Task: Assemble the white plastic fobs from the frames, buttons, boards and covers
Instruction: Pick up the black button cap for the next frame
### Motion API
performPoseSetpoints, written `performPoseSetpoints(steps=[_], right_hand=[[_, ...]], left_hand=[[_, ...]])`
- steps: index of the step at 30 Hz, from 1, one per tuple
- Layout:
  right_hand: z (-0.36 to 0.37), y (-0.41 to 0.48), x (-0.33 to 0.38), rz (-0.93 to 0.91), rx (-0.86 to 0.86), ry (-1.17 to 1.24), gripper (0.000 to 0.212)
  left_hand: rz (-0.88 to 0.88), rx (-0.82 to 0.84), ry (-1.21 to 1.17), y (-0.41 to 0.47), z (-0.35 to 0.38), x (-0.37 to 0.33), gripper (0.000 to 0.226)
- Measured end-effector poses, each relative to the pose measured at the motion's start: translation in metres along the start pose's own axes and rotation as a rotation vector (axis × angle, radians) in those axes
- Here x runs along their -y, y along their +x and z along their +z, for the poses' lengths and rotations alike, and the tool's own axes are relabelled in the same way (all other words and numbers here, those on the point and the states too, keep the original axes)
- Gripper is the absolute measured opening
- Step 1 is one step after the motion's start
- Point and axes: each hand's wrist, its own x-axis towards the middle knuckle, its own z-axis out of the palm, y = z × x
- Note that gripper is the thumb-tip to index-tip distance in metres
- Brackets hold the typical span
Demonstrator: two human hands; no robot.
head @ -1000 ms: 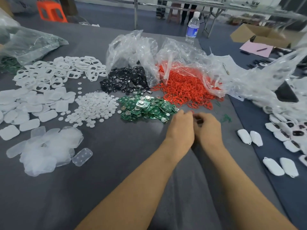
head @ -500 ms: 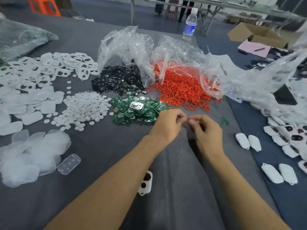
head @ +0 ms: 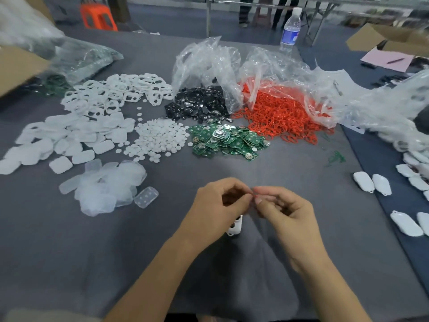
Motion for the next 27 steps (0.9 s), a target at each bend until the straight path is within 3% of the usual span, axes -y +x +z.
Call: performPoseSetpoints(steps=[5, 8, 15, 22, 27], right_hand=[[0.015, -0.015, -0.009, 0.046, 0.012, 0.067, 0.021], [0.021, -0.016, -0.015, 0.055, 0.054, 0.094, 0.030], [0.025, -0.015, -0.020, -0.004, 0.038, -0.043, 0.042], [0.020, -0.013, -0.018, -0.063, 0.053, -0.231, 0.033], [0.014, -0.007, -0.005, 0.084, 0.239, -0.126, 0.013]], left_hand=[[0.019, -0.076, -0.103, -0.019, -0.008, 0.011, 0.021], [0.033, -0.149, -0.126, -0.023, -0.007, 0.016, 0.024], [0.127, -0.127, -0.001, -0.032, -0.009, 0.028, 0.025], [0.149, -0.159, 0.077, -0.036, -0.005, 0.030, 0.028], [0.176, -0.194, 0.091, -0.039, -0.007, 0.031, 0.030]])
